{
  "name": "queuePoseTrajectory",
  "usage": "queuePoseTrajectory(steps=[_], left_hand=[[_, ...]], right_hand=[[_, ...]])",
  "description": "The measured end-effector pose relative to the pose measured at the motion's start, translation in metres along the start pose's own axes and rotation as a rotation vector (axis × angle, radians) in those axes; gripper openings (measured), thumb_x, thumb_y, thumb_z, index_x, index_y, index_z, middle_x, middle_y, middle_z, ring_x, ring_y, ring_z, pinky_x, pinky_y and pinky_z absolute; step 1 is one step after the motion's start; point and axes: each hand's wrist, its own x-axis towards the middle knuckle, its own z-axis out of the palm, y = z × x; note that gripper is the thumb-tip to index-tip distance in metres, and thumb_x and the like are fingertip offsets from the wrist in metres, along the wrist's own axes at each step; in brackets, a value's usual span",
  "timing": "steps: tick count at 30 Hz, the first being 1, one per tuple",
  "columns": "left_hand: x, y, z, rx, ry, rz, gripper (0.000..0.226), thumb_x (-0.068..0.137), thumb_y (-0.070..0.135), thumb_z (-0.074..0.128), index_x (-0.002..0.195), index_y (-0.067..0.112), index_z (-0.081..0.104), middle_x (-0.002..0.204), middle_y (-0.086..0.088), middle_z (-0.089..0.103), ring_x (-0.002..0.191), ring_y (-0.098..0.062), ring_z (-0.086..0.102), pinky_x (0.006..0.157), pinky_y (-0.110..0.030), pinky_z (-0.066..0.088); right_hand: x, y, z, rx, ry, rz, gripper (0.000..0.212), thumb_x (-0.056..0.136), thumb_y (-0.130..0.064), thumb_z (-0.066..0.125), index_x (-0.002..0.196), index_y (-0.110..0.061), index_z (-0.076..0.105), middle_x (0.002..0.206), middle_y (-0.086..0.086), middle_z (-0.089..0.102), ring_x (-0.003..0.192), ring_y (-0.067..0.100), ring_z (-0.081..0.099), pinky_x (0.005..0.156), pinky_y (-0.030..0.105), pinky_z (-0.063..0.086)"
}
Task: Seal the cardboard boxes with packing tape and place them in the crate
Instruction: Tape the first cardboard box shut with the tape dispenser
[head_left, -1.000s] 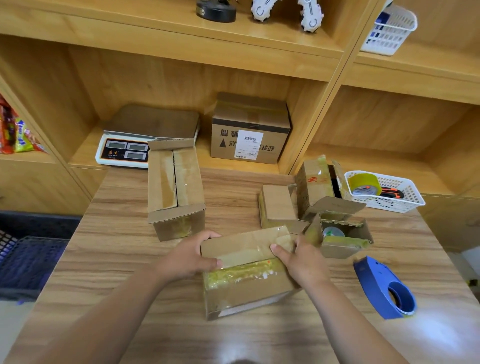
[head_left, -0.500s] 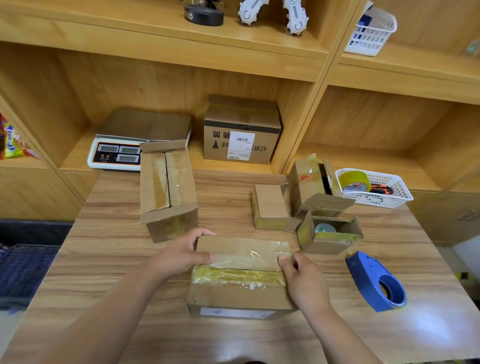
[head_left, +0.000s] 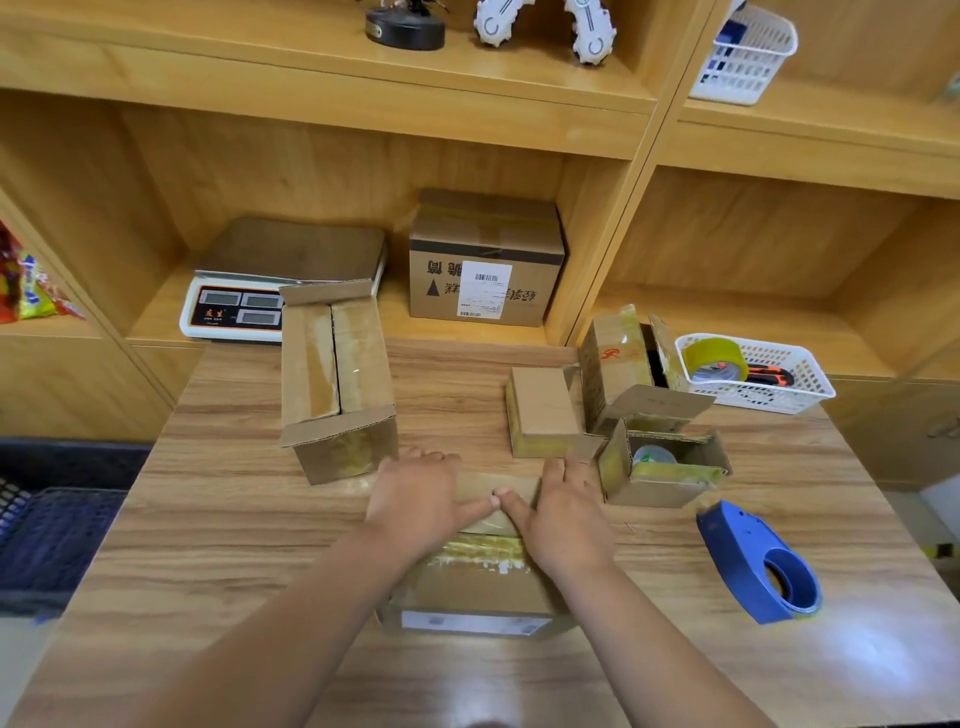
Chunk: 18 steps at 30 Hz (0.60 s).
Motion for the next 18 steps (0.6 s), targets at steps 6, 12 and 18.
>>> queuePoseTrajectory(steps=[6, 12, 18], left_hand=[[0.001, 0.000, 0.005, -0.010, 0.111, 0.017, 0.074, 0.065, 0.085, 0.011, 0.086, 0.026, 0.051, 0.096, 0.003, 0.065, 0.095, -0.018, 0.058, 0.068, -0.033, 0.030], [0.004, -0.002, 0.009, -0.032, 0.113, 0.026, 0.075, 0.063, 0.088, 0.010, 0.082, 0.025, 0.045, 0.091, 0.003, 0.063, 0.092, -0.019, 0.056, 0.069, -0.033, 0.035], [0.004, -0.004, 0.008, -0.035, 0.075, 0.052, 0.053, 0.078, 0.078, 0.024, 0.080, 0.027, 0.037, 0.090, 0.004, 0.060, 0.091, -0.018, 0.053, 0.066, -0.033, 0.029]], right_hand=[[0.008, 0.012, -0.003, 0.062, -0.044, -0.067, 0.065, 0.092, -0.057, 0.044, 0.144, -0.019, 0.034, 0.156, 0.007, 0.020, 0.134, 0.027, 0.039, 0.099, 0.033, 0.038], [0.004, 0.043, -0.004, 0.614, -0.092, 0.027, 0.051, 0.097, -0.027, 0.051, 0.145, -0.015, 0.038, 0.148, 0.002, 0.041, 0.136, 0.013, 0.035, 0.095, 0.008, 0.021], [0.002, 0.041, 0.003, 0.745, 0.014, 0.063, 0.034, 0.099, -0.021, 0.048, 0.131, -0.011, 0.054, 0.126, 0.001, 0.058, 0.111, 0.008, 0.048, 0.084, 0.005, 0.027]])
